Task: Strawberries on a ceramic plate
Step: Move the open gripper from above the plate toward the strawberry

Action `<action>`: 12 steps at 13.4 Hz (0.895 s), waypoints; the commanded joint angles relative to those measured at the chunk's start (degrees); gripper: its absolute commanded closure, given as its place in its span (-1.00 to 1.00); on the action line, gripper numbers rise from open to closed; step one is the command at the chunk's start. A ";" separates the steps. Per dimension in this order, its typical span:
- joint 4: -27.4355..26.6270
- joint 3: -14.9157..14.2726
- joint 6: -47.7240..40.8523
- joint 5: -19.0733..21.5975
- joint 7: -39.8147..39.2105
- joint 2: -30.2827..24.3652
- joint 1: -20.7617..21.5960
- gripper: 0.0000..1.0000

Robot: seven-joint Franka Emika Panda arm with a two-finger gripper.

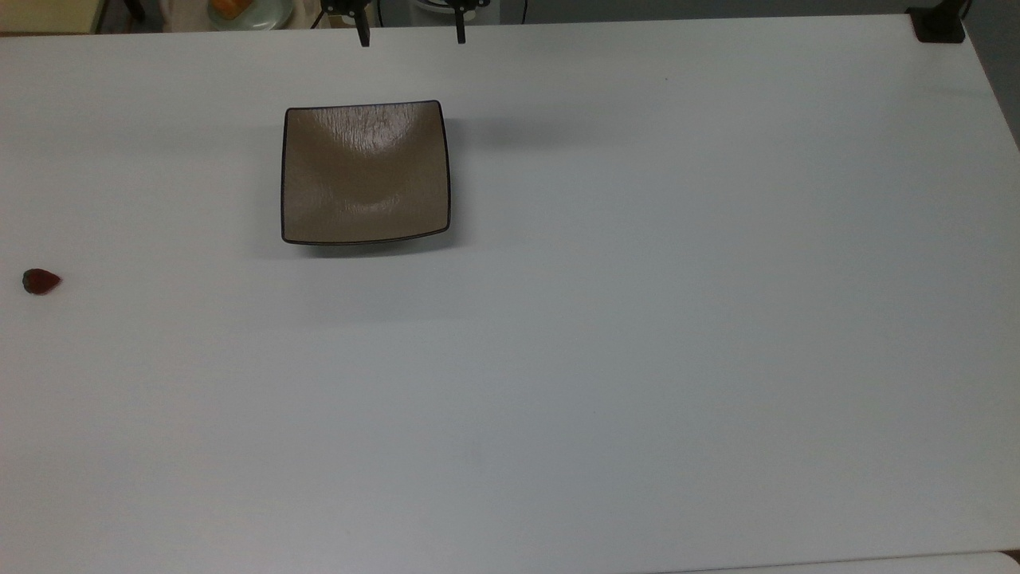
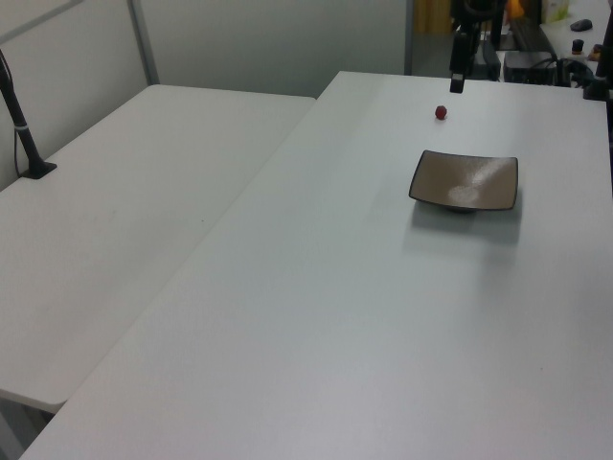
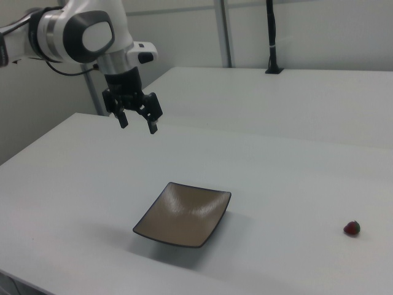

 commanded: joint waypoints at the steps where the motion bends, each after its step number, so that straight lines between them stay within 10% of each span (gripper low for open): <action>1: 0.79 -1.09 -0.63 -0.07 -2.24 0.94 0.28 -1.00; 12: 3.24 -3.73 0.60 0.11 -2.26 1.28 0.10 -1.00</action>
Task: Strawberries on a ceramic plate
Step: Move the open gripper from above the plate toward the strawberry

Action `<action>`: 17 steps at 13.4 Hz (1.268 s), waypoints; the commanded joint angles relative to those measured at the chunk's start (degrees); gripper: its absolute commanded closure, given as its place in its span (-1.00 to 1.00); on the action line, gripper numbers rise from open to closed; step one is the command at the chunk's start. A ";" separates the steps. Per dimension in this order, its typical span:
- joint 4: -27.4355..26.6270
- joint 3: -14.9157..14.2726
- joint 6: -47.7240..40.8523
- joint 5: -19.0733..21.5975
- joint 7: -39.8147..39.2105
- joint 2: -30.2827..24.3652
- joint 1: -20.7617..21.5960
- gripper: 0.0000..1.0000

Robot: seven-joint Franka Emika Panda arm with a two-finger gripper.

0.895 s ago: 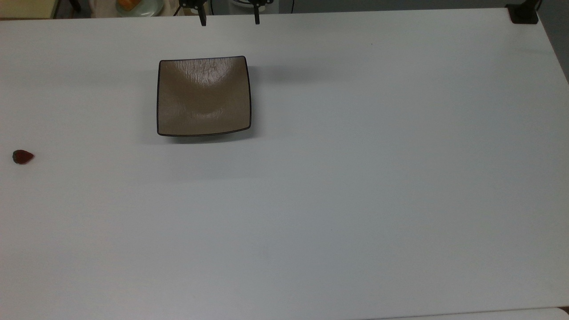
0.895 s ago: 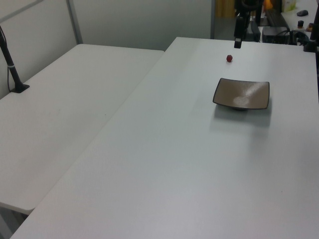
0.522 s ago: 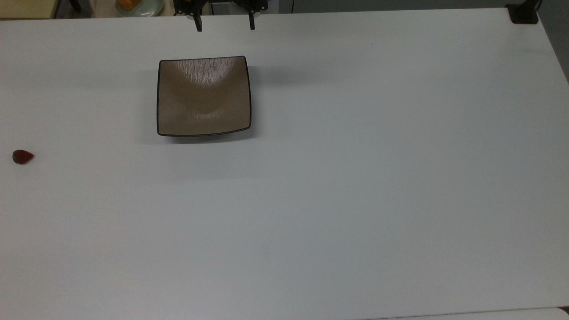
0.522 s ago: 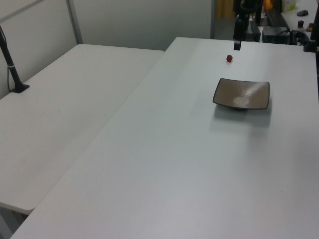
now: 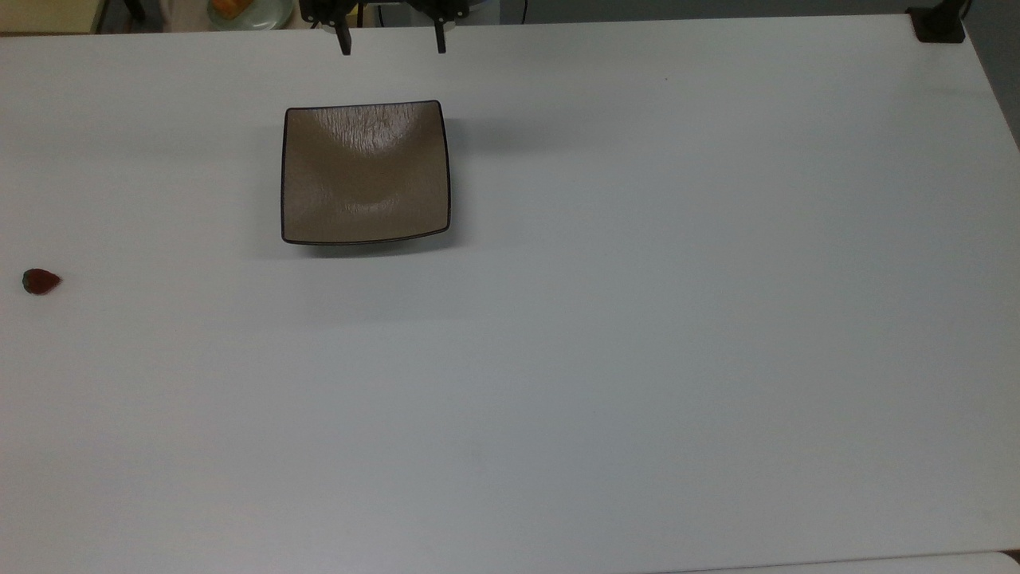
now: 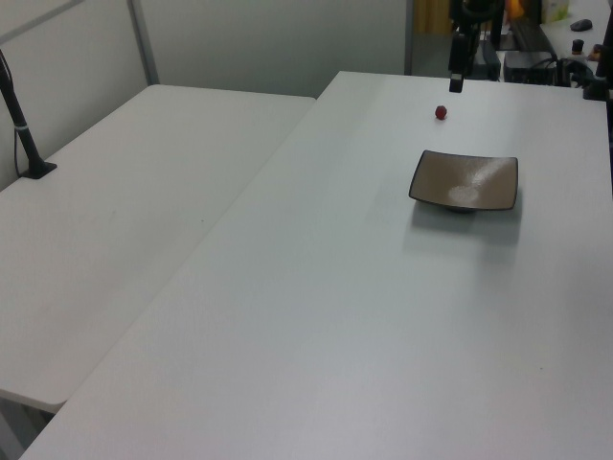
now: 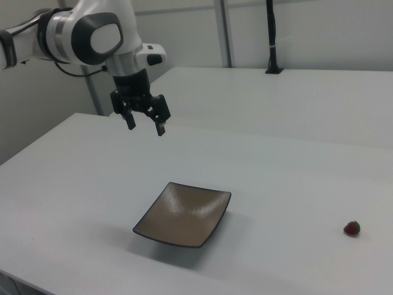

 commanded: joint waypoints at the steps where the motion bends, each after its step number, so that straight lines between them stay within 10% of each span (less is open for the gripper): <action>1: 2.74 -2.05 0.54 0.03 -1.19 0.47 0.23 -1.00; 17: 13.19 -3.89 0.80 -0.32 -1.10 10.30 -8.10 -1.00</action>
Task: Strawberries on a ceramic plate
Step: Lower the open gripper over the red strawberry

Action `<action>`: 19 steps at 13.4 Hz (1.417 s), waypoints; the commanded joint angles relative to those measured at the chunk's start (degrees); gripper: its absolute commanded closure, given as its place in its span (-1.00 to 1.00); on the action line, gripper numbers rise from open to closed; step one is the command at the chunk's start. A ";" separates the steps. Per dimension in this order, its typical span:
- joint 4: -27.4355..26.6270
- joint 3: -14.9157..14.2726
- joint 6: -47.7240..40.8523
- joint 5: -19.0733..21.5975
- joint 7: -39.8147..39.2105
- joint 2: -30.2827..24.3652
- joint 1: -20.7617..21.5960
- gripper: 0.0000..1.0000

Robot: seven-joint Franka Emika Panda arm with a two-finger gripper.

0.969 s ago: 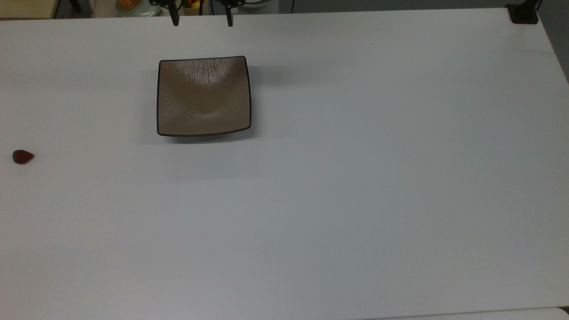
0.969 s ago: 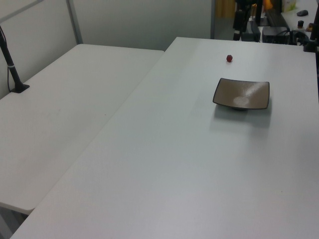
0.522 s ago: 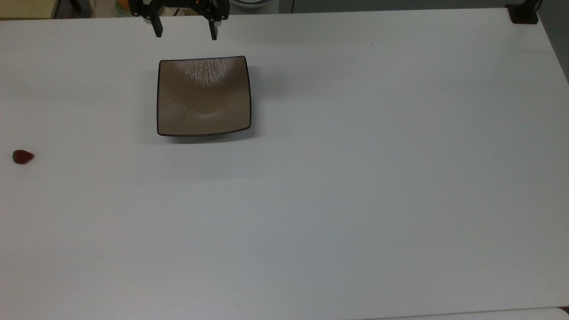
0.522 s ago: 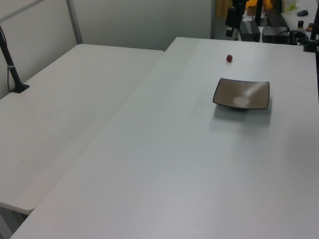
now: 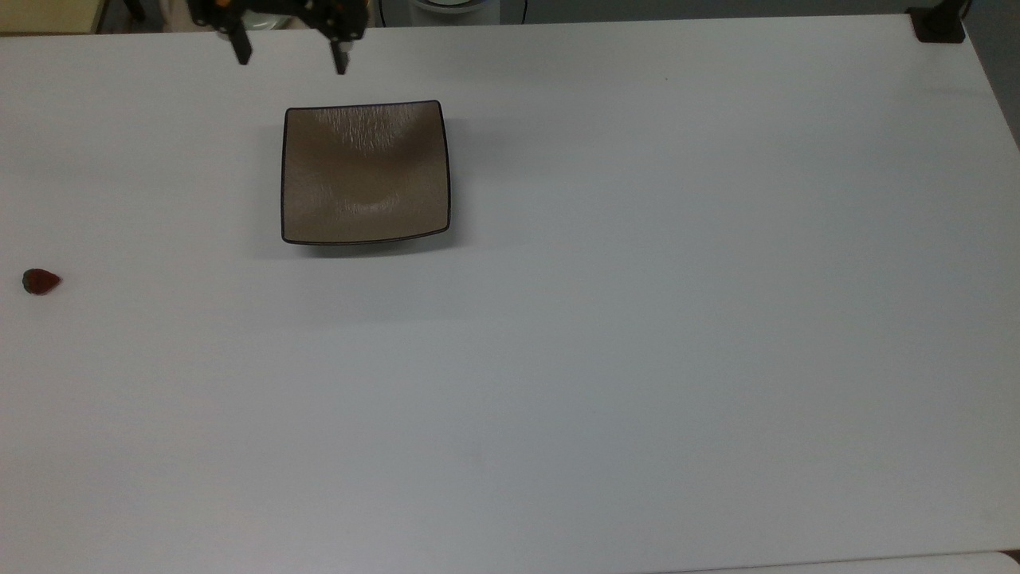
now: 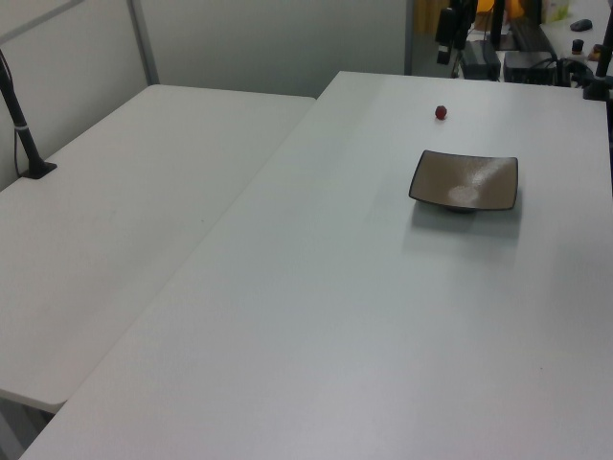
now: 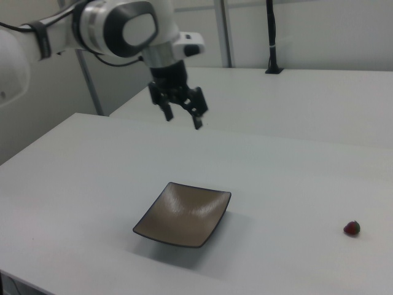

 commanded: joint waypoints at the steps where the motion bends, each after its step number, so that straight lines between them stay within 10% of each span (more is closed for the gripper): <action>1: 5.48 -0.23 0.76 -0.22 -1.02 5.85 -4.13 -1.00; 19: 10.86 -0.06 31.15 0.48 -15.53 26.42 -25.23 -1.00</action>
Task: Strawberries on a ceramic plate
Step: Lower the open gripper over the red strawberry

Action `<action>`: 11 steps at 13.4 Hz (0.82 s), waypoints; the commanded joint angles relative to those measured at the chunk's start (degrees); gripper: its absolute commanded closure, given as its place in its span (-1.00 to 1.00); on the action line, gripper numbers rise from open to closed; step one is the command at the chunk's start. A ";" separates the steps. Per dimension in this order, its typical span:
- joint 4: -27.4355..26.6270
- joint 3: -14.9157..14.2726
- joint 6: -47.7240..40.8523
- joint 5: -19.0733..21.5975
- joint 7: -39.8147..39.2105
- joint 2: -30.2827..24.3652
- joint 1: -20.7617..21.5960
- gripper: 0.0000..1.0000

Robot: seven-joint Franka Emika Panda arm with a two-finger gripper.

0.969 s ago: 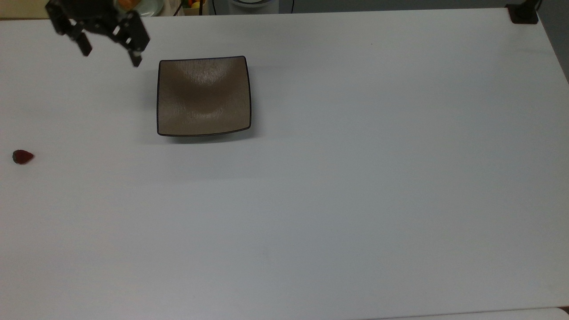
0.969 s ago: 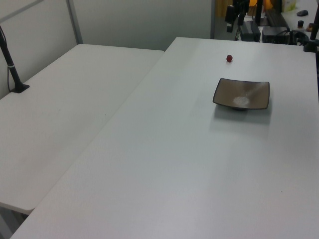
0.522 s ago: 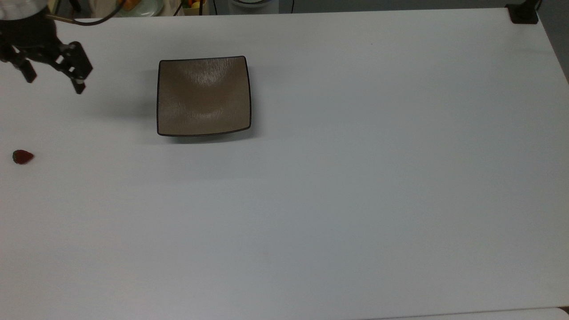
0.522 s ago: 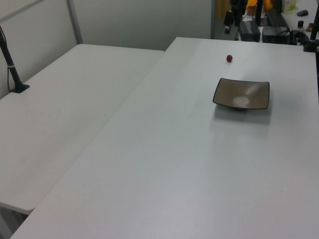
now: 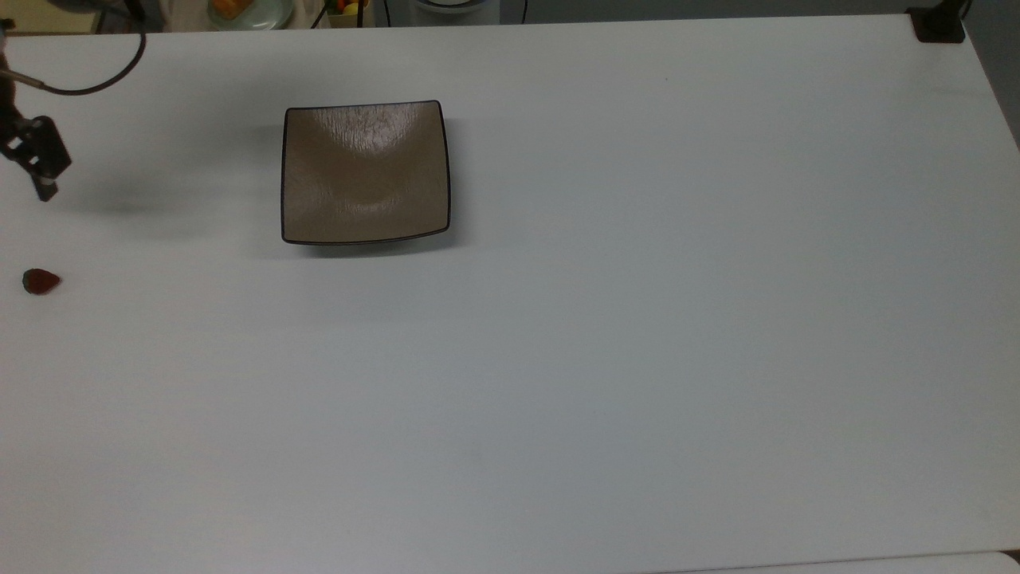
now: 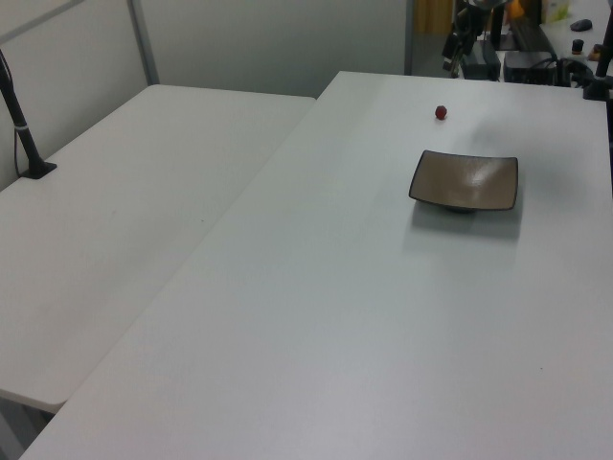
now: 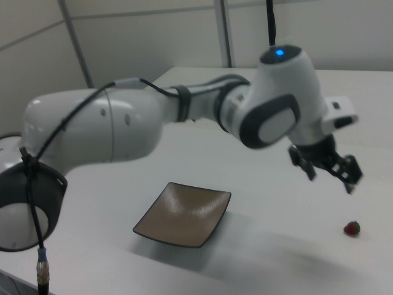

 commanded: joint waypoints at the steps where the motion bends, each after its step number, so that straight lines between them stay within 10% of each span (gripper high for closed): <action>1: 0.66 0.33 6.59 0.56 -0.66 3.56 -1.74 -1.00; 11: 0.57 0.86 19.61 6.10 2.95 13.41 -1.83 -1.00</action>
